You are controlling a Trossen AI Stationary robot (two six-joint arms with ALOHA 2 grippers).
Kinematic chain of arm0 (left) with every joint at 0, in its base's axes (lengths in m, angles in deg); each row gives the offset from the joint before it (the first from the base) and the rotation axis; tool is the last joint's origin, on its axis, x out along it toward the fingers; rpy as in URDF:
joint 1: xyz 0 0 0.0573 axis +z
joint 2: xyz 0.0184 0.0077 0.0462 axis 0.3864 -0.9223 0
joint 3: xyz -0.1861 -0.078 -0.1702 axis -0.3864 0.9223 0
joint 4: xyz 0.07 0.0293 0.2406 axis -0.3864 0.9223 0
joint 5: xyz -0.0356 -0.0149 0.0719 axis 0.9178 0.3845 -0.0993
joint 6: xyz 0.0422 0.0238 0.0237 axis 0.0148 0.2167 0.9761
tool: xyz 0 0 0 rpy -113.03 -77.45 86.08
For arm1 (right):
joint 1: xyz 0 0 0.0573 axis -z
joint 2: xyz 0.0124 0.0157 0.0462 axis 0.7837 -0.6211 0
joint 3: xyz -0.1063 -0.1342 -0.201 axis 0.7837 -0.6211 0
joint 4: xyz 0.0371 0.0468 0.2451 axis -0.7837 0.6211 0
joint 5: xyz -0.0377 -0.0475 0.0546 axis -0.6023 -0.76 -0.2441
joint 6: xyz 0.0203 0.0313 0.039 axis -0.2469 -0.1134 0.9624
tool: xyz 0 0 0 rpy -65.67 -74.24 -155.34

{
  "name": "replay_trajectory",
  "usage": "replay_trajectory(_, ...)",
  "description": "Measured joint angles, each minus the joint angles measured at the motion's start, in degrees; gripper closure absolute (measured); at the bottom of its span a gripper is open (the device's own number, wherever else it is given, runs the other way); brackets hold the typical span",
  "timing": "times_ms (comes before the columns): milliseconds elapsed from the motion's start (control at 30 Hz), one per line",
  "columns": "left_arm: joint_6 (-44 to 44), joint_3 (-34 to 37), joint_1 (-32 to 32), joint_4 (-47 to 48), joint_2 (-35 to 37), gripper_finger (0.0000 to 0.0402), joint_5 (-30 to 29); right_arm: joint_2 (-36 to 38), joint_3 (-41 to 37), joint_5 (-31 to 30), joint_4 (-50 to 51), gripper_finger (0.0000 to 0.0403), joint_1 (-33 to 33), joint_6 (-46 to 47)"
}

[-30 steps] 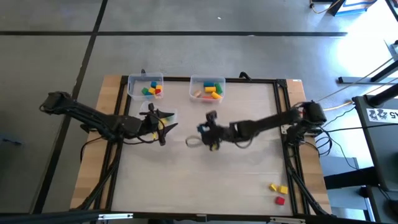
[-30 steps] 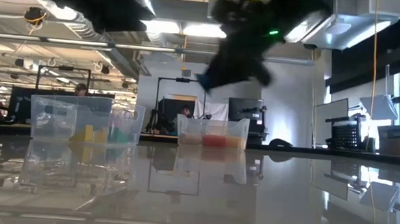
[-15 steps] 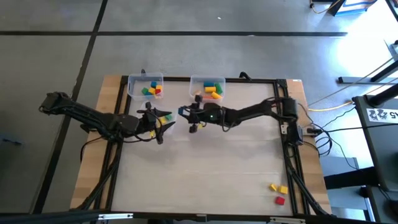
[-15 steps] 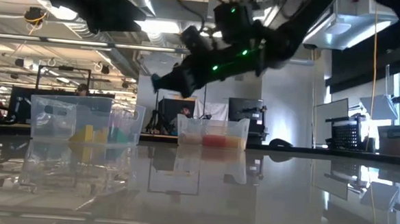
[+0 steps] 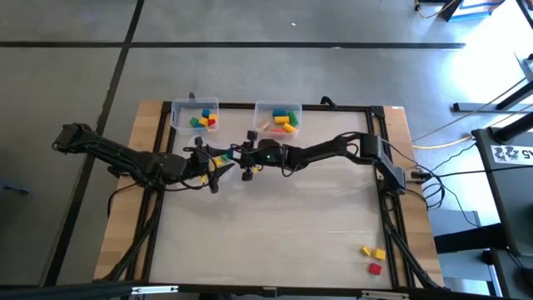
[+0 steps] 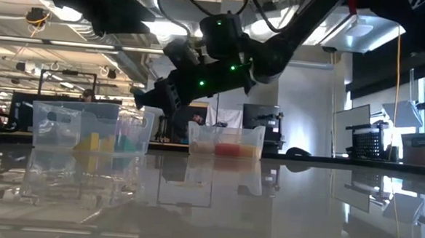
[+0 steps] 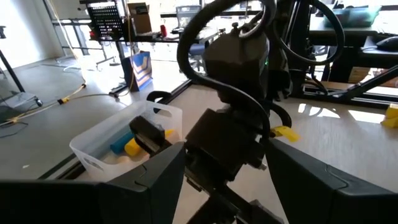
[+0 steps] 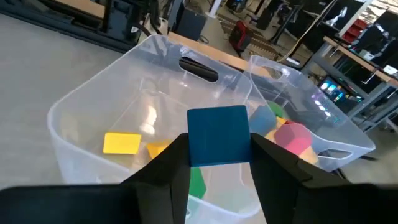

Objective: Sort blocks by size
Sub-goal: Put the blue triangle game block into the bottom left transparent bin, then put the yellow triangle game block into the bottom left transparent bin

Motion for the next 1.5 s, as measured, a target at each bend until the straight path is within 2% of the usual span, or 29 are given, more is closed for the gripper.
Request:
replay_trajectory(133,0.0,0.0,0.0,0.01,0.0,0.018,0.0,0.0,0.08,-0.11,-0.78,0.0244,0.0,-0.01)
replay_trajectory(333,-0.71,0.0,0.0,0.22,-0.02,0.018,0.0,0.02,0.07,0.16,1.81,0.0164,-0.35,0.07)
replay_trajectory(467,-0.86,0.0,0.0,0.34,-0.02,0.018,0.0,2.76,0.04,1.58,6.22,0.0135,-0.76,-1.36)
replay_trajectory(567,-1.23,0.0,0.0,0.44,-0.02,0.018,0.0,6.94,0.06,1.52,13.15,0.0132,-1.45,-2.82)
replay_trajectory(733,-2.33,0.0,0.0,1.43,-0.04,0.018,0.0,15.23,0.07,2.37,30.9,0.0144,-3.94,-0.18)
replay_trajectory(1067,-3.0,0.0,0.0,1.49,-0.04,0.018,0.02,29.9,0.07,-7.63,64.23,0.015,-15.28,4.96)
replay_trajectory(1333,-2.51,-0.02,0.1,1.52,-0.04,0.018,0.01,31.95,0.04,-11.43,86.94,0.015,-27.77,19.1)
replay_trajectory(1500,-2.28,0.0,0.11,1.89,-0.07,0.018,0.0,31.47,-2.78,-11.19,89.74,0.015,-36.37,31.5)
